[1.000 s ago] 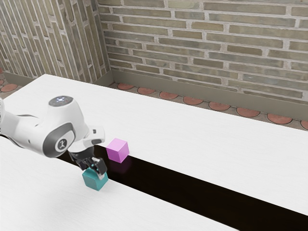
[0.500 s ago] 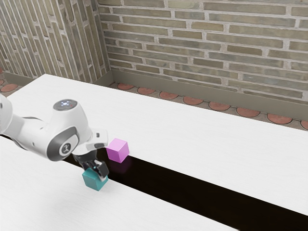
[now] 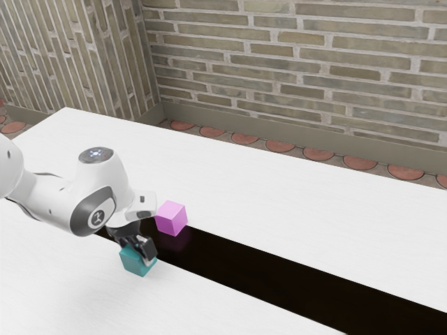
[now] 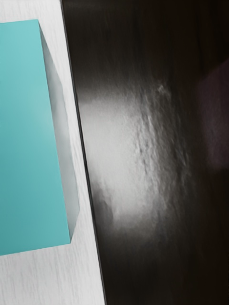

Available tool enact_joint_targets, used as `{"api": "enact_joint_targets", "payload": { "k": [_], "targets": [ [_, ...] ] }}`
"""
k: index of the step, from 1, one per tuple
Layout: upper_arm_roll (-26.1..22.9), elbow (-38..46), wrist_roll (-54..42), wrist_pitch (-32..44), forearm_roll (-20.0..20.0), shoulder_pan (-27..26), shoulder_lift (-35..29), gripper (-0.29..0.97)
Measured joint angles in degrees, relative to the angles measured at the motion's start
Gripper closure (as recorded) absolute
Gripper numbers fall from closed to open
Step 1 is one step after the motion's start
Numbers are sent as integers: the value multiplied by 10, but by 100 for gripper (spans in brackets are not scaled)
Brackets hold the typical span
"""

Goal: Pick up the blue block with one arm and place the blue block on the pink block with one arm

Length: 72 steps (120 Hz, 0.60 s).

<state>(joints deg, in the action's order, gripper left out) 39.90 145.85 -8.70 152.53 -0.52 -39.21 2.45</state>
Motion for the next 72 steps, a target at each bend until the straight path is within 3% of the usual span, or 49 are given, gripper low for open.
{"api": "enact_joint_targets", "payload": {
  "k": [41,72],
  "targets": [
    [0,-2,-6,14,6,-1,12,3],
    [0,-2,-9,19,7,0,14,19]
  ]
}}
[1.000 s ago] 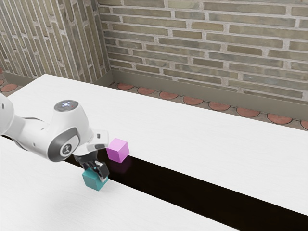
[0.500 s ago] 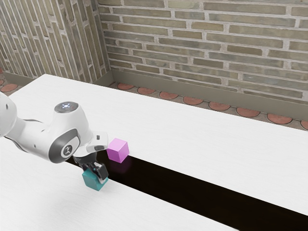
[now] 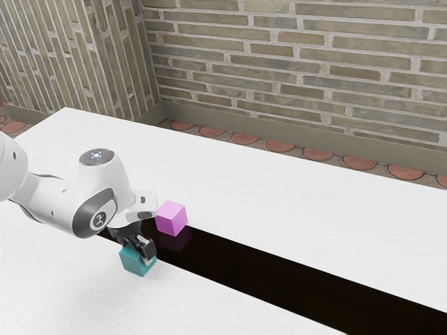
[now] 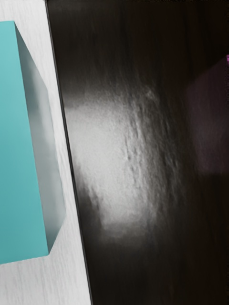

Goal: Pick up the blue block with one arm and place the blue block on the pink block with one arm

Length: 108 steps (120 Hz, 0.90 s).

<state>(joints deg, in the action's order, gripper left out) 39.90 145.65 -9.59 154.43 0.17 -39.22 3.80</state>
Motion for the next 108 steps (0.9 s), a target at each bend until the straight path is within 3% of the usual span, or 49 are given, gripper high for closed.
{"api": "enact_joint_targets", "payload": {
  "k": [92,108],
  "targets": [
    [10,-3,-3,-3,-9,-4,-43,31],
    [21,-44,1,-36,-8,-7,-51,34]
  ]
}}
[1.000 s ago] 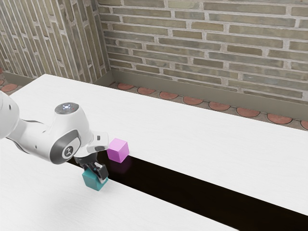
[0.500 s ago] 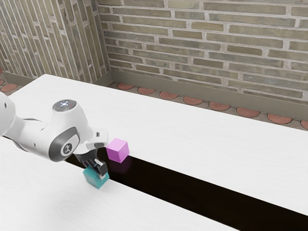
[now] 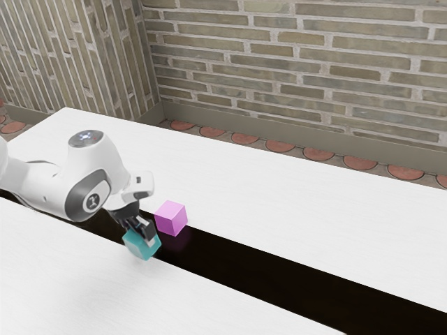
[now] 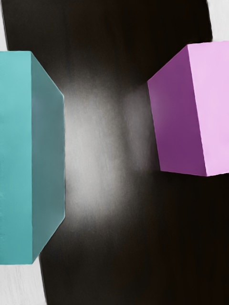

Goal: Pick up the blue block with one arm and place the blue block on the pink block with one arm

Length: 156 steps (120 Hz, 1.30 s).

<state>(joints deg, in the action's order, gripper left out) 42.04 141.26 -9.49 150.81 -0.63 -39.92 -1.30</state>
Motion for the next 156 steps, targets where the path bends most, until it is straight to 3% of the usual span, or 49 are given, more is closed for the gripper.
{"api": "enact_joint_targets", "payload": {
  "k": [22,38,52,63,87,112,156],
  "targets": [
    [14,-113,12,-119,42,16,36,36],
    [4,-210,10,-191,77,30,112,35],
    [-115,-262,4,-237,93,140,147,36],
    [-150,-291,-1,-264,98,174,160,36],
    [-163,-365,-10,-311,119,182,208,35],
    [-165,-372,-18,-332,143,190,215,34],
    [-168,-404,-30,-344,152,196,236,34]
  ]
}}
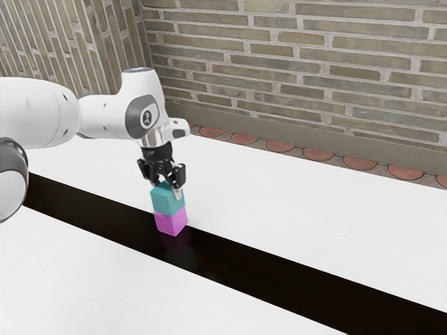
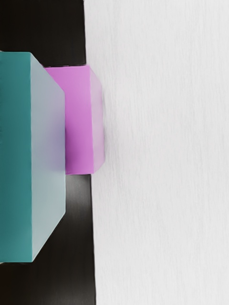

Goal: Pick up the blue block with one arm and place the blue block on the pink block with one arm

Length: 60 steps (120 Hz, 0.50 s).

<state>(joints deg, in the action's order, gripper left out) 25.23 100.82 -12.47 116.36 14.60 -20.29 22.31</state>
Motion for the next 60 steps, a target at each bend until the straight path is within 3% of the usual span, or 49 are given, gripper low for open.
{"api": "enact_joint_targets", "payload": {
  "k": [60],
  "targets": [
    [0,-18,-14,-6,3,8,19,34]
  ]
}}
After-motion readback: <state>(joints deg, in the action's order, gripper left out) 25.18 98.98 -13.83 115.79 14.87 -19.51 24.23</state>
